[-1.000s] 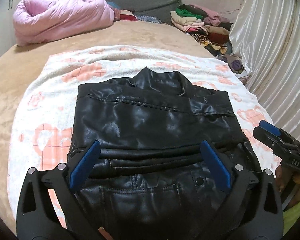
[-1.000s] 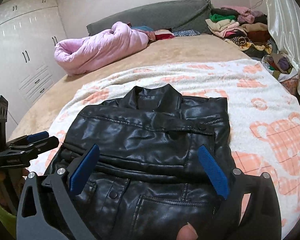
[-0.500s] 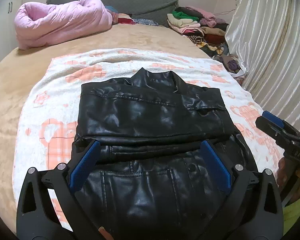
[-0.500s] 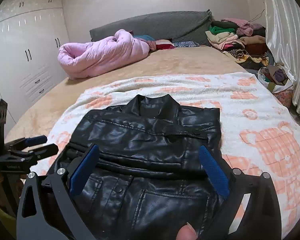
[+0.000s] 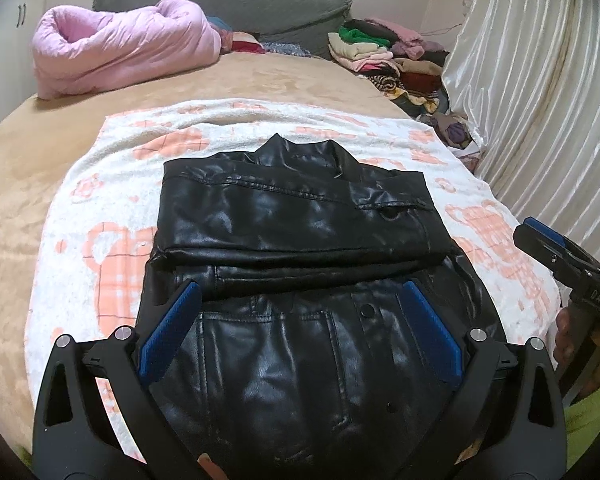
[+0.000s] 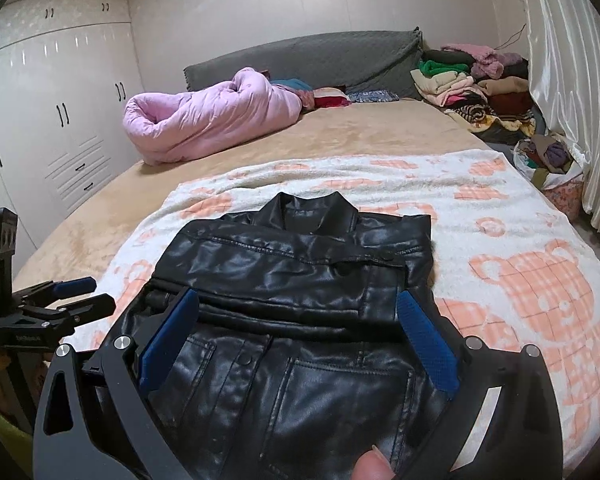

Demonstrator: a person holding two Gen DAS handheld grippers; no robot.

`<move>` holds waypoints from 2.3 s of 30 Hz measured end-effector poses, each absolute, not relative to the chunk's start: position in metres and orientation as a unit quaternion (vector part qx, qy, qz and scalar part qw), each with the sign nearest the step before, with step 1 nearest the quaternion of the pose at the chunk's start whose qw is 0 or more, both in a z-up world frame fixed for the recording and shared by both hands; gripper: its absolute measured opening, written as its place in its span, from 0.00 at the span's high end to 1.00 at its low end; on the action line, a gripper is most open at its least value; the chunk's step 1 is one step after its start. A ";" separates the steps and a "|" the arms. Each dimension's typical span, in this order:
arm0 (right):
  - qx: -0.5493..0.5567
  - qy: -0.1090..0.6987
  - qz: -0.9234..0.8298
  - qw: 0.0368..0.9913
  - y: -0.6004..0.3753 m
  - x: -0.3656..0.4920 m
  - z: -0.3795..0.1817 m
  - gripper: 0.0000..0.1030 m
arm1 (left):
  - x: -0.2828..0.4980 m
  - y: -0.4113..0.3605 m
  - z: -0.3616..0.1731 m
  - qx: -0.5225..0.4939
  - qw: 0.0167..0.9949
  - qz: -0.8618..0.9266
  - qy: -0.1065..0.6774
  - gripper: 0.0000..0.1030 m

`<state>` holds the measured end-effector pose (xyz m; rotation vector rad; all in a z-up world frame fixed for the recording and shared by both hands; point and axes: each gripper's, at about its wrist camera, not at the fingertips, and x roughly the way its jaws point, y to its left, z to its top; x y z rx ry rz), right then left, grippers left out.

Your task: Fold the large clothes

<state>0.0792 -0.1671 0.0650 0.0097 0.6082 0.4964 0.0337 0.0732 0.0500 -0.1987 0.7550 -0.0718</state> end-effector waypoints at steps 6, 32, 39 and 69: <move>0.008 0.301 0.251 0.920 -0.173 0.067 0.064 0.04 | 0.016 0.076 0.050 -0.102 0.925 -0.022 0.365 0.09; -0.011 0.315 0.255 0.914 -0.203 0.008 0.058 0.04 | -0.046 0.094 0.048 -0.106 0.924 0.008 0.368 0.09; 0.003 0.334 0.251 0.909 -0.214 0.006 0.042 0.04 | -0.060 0.097 0.036 -0.102 0.919 0.020 0.380 0.09; -0.031 0.444 0.225 0.866 -0.258 0.001 -0.047 0.04 | -0.089 0.132 -0.044 -0.142 0.876 0.025 0.460 0.09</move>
